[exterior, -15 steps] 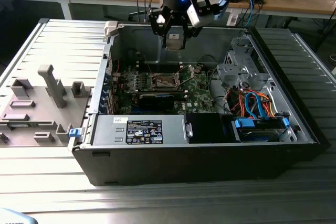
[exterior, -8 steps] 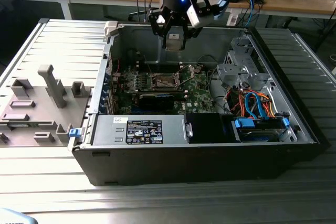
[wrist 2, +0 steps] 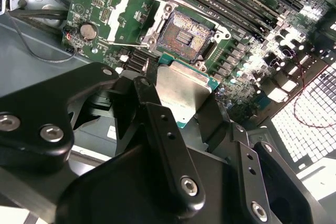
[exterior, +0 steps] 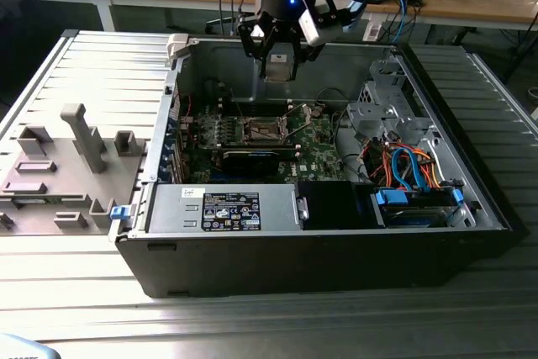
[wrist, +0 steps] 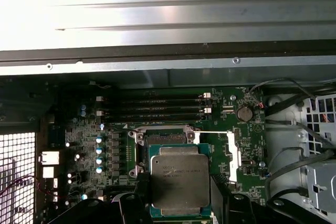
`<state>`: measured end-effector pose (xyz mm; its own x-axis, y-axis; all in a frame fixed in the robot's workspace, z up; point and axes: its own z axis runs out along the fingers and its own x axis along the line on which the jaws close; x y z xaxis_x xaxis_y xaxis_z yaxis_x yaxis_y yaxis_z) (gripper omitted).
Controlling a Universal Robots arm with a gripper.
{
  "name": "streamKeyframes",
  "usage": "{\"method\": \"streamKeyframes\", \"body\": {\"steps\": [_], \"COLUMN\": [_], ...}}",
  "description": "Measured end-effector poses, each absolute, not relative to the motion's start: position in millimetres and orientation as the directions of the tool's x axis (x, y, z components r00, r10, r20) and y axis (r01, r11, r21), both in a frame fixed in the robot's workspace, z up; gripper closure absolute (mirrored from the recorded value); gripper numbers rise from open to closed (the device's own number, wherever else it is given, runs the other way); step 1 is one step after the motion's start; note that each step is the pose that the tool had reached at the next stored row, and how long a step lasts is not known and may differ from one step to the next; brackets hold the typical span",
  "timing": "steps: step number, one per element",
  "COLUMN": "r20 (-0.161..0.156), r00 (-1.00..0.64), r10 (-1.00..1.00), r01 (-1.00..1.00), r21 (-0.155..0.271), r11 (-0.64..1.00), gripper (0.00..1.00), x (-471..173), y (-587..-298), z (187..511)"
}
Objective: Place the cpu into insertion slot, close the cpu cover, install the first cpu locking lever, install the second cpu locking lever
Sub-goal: 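Place the cpu into insertion slot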
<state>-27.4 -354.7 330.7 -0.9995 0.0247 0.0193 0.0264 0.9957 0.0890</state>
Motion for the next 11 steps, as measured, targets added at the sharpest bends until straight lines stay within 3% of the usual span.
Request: {"method": "streamKeyframes", "body": {"steps": [11], "r20": [0.019], "r00": [-1.000], "r10": [0.025], "r01": [0.026], "r21": [0.089], "r11": [0.996], "gripper": [0.45], "x": [-27.4], "y": [-354.7], "z": [328.4]}}
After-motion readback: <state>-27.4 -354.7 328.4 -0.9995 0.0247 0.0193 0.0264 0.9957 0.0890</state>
